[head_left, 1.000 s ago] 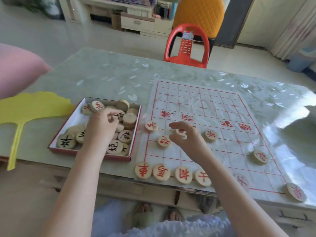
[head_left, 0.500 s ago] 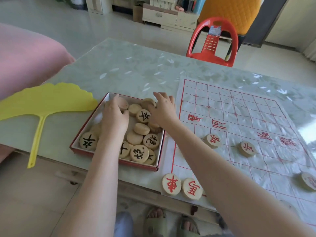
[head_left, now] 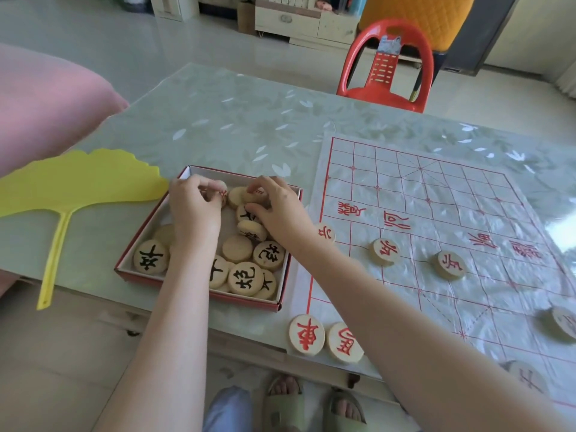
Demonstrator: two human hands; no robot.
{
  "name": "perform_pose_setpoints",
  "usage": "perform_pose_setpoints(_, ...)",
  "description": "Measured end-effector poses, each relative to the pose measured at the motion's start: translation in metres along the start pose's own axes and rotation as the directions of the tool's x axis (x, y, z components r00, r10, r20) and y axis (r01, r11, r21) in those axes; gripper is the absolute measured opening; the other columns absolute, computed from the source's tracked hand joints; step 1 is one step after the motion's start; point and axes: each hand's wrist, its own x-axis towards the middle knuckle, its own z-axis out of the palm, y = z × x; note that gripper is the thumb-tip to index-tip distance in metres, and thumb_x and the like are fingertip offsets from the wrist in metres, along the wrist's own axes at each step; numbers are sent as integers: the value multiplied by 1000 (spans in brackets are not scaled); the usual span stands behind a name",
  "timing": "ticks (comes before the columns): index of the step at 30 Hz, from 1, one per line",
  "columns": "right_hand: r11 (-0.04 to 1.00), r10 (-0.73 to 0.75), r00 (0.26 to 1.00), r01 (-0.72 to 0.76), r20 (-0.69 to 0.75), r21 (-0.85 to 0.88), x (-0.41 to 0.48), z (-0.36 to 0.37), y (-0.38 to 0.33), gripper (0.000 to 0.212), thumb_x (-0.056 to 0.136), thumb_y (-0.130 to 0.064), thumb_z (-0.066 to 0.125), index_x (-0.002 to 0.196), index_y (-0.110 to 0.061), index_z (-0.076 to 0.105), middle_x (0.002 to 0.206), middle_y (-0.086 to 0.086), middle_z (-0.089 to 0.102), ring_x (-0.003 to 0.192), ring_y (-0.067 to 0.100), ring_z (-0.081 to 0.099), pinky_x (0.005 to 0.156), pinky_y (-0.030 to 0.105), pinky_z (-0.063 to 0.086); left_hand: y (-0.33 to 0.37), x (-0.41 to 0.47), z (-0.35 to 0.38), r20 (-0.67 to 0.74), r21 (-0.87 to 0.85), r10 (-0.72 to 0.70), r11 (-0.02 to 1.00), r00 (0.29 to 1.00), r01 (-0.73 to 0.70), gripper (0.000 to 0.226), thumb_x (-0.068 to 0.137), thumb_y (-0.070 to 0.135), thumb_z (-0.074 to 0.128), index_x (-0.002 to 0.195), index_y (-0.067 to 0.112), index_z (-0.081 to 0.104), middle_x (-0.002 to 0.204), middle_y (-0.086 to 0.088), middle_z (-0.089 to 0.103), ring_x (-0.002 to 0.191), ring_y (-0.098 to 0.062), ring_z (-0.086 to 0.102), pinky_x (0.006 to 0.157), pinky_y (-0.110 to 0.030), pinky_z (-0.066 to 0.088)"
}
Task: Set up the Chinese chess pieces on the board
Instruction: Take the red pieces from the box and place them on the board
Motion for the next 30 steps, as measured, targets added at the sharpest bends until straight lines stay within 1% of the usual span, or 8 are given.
perform_pose_setpoints(3, 1000, 7, 1000, -7, -4, 9, -1, -1, -2, 16, 83, -17, 65, 95, -8, 60, 100, 2, 55, 85, 20, 53, 76, 34, 46, -1, 1, -6, 4, -29, -46, 998, 999, 46, 16, 86, 4, 55, 96, 11, 65, 107, -7, 63, 91, -16, 56, 73, -17, 36)
perform_pose_setpoints(7, 999, 34, 997, -37, 71, 38, 0, -4, -3, 42, 80, -17, 67, 117, -10, 49, 118, 7, 59, 107, 21, 55, 90, 36, 47, 0, 4, -18, 150, -230, -180, 950, 972, 212, 35, 88, -2, 45, 108, 20, 63, 118, -3, 62, 106, -18, 60, 88, -31, 50)
perform_pose_setpoints(10, 1000, 13, 993, -9, 116, -30, -1, -3, -4, 53, 77, -16, 70, 123, -9, 46, 122, 10, 58, 111, 25, 55, 93, 39, 46, 12, 4, -31, 311, -516, -338, 725, 888, 456, 37, 86, -10, 46, 108, 16, 62, 120, -12, 57, 106, -26, 60, 83, -34, 54)
perform_pose_setpoints(13, 995, 40, 999, -41, 17, 95, -5, -8, -10, 53, 76, -12, 71, 123, -9, 47, 119, 8, 58, 111, 21, 54, 93, 30, 46, 20, -3, -43, 388, -624, -331, 592, 860, 509, 40, 79, -13, 57, 113, 8, 59, 121, -17, 56, 109, -30, 60, 92, -35, 52)
perform_pose_setpoints(17, 950, 99, 993, -76, -62, 303, -22, -34, -17, 53, 76, -13, 72, 123, -14, 48, 109, -2, 58, 100, 10, 54, 77, 2, 38, 25, -15, -46, 344, -528, -270, 736, 899, 423, 46, 71, -7, 71, 110, 16, 60, 107, -7, 63, 102, -21, 63, 93, -35, 51)
perform_pose_setpoints(22, 927, 118, 991, -88, -60, 365, -70, -69, -8, 54, 74, -11, 75, 121, -18, 48, 108, -3, 60, 104, 10, 57, 86, 11, 44, 50, -39, -35, 266, -311, -75, 937, 961, 159, 43, 70, 16, 78, 109, 24, 61, 107, 2, 66, 96, -9, 63, 90, -29, 50)
perform_pose_setpoints(27, 924, 219, 968, -164, -126, 346, -118, -101, 17, 55, 74, -17, 76, 122, -21, 49, 109, -5, 61, 103, 7, 58, 85, 12, 47, 79, -77, -14, 352, -212, 128, 976, 927, -54, 49, 69, 27, 78, 113, 29, 56, 105, 12, 61, 90, 2, 59, 74, -3, 44)
perform_pose_setpoints(30, 921, 260, 954, -198, -149, 335, -141, -113, 30, 56, 76, -17, 75, 124, -24, 47, 110, -7, 60, 103, 3, 56, 80, 3, 44, 90, -93, 1, 398, -161, 195, 977, 897, -141, 52, 66, 28, 80, 114, 25, 60, 106, 6, 64, 92, -5, 60, 73, -9, 45)
